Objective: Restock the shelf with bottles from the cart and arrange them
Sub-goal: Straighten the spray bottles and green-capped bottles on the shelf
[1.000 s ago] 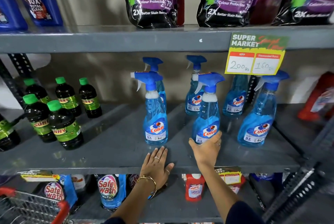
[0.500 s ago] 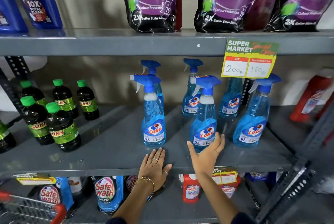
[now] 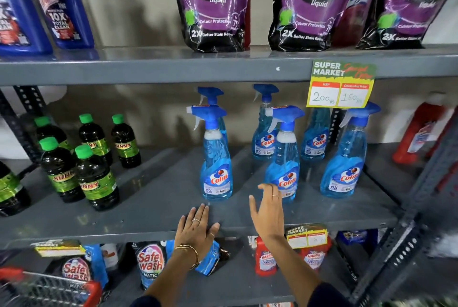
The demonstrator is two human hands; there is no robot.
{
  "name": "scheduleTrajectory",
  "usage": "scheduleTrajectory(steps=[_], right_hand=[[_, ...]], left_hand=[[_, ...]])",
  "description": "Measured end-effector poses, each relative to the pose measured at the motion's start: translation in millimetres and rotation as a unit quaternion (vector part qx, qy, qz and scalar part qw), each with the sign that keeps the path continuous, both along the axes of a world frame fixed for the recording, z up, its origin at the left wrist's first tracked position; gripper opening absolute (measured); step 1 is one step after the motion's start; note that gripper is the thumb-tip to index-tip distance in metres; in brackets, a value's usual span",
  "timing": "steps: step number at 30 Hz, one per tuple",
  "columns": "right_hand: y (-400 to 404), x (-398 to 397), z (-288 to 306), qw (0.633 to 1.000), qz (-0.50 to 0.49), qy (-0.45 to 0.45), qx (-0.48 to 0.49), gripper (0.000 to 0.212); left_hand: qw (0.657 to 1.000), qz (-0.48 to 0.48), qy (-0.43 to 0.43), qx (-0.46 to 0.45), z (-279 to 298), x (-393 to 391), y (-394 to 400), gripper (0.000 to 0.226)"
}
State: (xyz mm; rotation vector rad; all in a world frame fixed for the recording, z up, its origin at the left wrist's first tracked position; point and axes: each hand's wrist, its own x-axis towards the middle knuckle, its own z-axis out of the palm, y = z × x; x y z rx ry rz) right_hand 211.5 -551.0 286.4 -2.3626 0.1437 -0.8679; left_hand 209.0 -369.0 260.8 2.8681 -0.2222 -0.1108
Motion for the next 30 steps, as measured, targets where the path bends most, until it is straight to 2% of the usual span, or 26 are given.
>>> scheduleTrajectory(steps=[4, 10, 15, 21, 25, 30], right_hand=[[14, 9, -1, 0.996, 0.054, 0.048, 0.048, 0.036], [48, 25, 2, 0.979, 0.083, 0.121, 0.141, 0.071], [73, 39, -2, 0.97, 0.074, 0.111, 0.206, 0.082], [96, 57, -2, 0.966, 0.032, 0.109, 0.231, 0.112], [106, 70, 0, 0.969, -0.015, 0.099, 0.225, 0.119], [111, 75, -5, 0.969, -0.043, 0.086, 0.23, 0.113]], left_hand=[[1.0, 0.008, 0.023, 0.001, 5, 7, 14, 0.073], [0.998, 0.021, 0.065, -0.008, 13, 21, 34, 0.1], [0.994, 0.007, 0.111, -0.012, 19, 33, 52, 0.111], [0.989, -0.017, 0.147, -0.002, 26, 43, 62, 0.114], [0.988, -0.02, 0.155, 0.008, 27, 44, 61, 0.115], [0.987, -0.023, 0.159, 0.005, 25, 45, 62, 0.117]])
